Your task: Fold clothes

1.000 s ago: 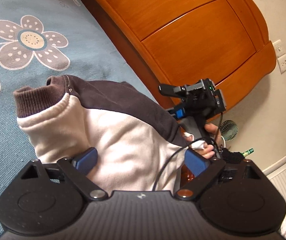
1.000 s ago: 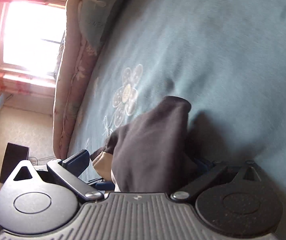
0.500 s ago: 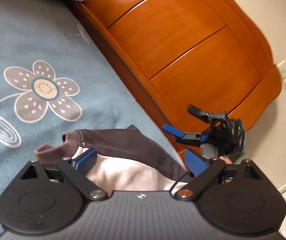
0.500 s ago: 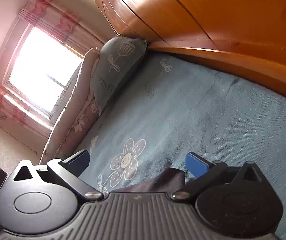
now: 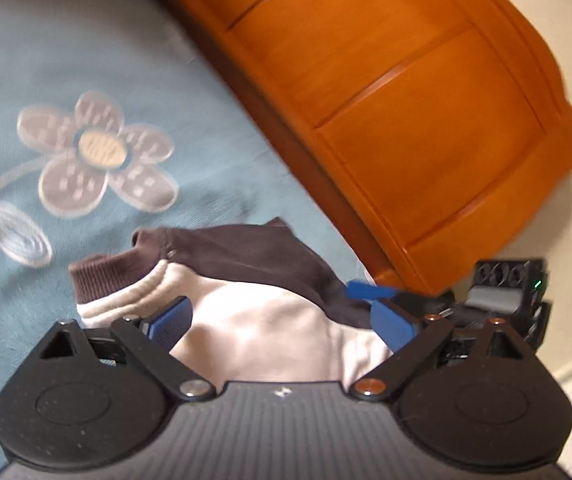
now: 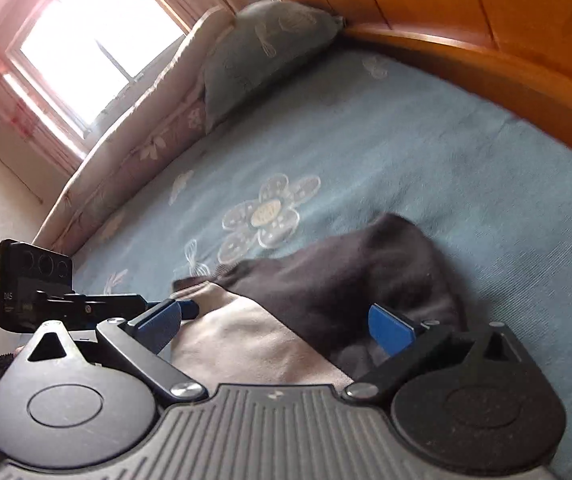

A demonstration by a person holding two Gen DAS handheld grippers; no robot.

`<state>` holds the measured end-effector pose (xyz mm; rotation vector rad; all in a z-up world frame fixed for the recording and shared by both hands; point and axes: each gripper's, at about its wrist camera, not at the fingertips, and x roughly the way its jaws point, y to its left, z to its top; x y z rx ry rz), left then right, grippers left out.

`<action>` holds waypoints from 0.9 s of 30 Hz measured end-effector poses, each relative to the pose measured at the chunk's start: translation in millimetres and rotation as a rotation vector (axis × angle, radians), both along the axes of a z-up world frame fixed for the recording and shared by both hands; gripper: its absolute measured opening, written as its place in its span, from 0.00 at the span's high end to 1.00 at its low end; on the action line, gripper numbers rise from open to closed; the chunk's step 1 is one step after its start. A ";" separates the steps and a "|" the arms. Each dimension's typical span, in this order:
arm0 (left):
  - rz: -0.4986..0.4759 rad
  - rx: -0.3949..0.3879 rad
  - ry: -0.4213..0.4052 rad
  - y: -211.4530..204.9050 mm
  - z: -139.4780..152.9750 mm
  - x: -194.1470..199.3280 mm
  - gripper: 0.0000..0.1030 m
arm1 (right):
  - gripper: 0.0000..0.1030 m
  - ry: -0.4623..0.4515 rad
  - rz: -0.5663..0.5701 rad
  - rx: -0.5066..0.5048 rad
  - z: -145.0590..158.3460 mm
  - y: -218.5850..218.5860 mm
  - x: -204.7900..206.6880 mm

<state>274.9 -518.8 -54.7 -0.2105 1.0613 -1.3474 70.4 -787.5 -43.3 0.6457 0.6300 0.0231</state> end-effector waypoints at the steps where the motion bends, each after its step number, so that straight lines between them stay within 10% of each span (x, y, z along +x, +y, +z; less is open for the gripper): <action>1: -0.005 0.007 -0.031 6.1 4.6 -4.3 0.06 | 0.01 -0.013 0.000 0.018 4.7 0.8 -13.4; 10: 0.018 0.133 -0.057 55.3 -4.7 -27.8 0.06 | 0.09 0.009 -0.127 0.139 -47.0 -24.4 -56.8; 19: 0.153 0.242 -0.242 143.2 0.7 -65.2 0.06 | 0.09 0.017 -0.023 -0.175 -6.5 57.5 -56.5; 27: 0.235 0.303 -0.297 190.4 0.5 -98.9 0.05 | 0.04 0.228 0.024 -0.466 -29.3 118.9 -32.3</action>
